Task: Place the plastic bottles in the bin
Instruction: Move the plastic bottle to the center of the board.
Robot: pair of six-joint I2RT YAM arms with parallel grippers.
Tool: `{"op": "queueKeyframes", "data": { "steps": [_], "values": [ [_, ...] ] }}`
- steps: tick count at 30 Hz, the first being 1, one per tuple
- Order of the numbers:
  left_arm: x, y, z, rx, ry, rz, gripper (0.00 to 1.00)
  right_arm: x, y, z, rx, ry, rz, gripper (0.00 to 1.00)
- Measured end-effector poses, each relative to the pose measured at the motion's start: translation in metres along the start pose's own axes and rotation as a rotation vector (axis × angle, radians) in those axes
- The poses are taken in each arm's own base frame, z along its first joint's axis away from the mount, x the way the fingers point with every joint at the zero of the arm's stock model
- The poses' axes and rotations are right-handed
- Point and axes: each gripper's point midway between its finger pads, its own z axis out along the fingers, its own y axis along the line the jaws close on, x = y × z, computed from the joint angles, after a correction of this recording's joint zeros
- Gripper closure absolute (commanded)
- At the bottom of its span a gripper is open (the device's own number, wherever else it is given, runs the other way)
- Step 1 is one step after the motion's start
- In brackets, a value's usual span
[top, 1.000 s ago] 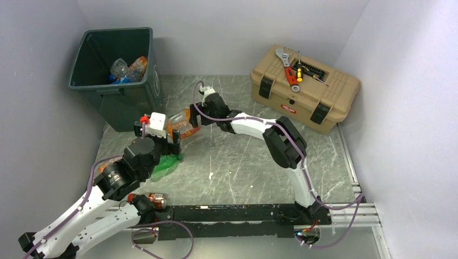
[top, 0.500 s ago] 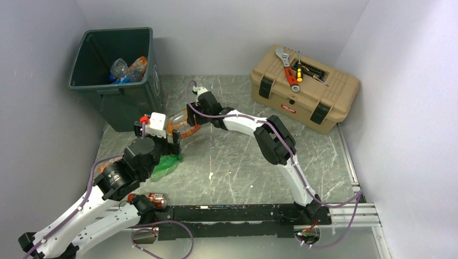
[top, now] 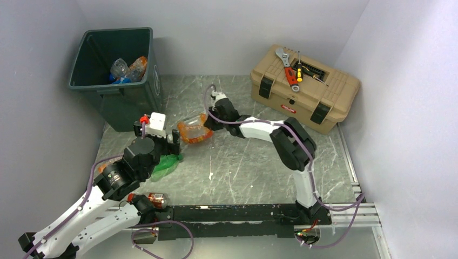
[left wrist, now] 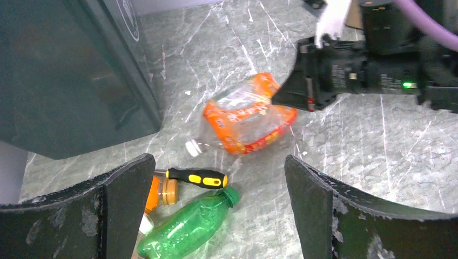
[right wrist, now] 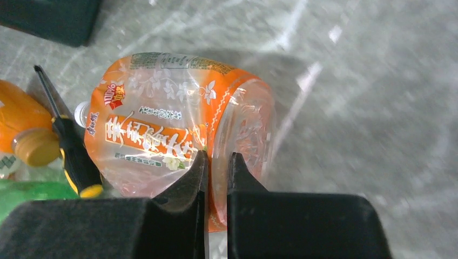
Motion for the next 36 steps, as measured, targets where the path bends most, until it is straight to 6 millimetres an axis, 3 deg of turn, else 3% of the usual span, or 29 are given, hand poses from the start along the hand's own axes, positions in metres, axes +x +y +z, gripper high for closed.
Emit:
{"op": "queueKeyframes", "data": {
  "steps": [8,11,12,14,18,24,28,32,36],
  "values": [
    [0.000,0.000,0.000,-0.001,0.001,-0.009,0.05,0.021,-0.047,-0.084,0.102,-0.045,0.197,1.00],
    [0.001,-0.001,0.001,-0.001,0.005,-0.017,0.05,0.036,-0.055,-0.122,0.151,-0.107,0.338,1.00],
    [0.002,-0.002,0.002,-0.002,0.008,-0.020,0.05,0.042,-0.057,-0.131,0.166,-0.124,0.377,0.93],
    [0.004,-0.003,0.004,-0.003,0.017,-0.023,0.05,0.059,-0.057,-0.151,0.203,-0.156,0.446,0.68],
    [0.007,-0.005,0.006,-0.005,0.029,-0.022,0.05,0.075,-0.046,-0.162,0.233,-0.159,0.501,0.39],
    [0.007,-0.005,0.007,-0.006,0.032,-0.020,0.05,0.075,-0.052,-0.175,0.286,-0.154,0.484,0.18],
    [0.007,-0.005,0.006,-0.005,0.030,-0.022,0.05,0.060,-0.049,-0.188,0.284,-0.158,0.373,0.20],
    [0.006,-0.009,0.005,0.011,0.029,-0.057,0.07,0.030,-0.041,-0.194,0.269,-0.173,0.175,0.34],
    [0.015,-0.031,0.004,0.096,0.067,-0.195,0.23,-0.001,-0.040,-0.179,0.246,-0.158,0.020,0.45]
  ]
}}
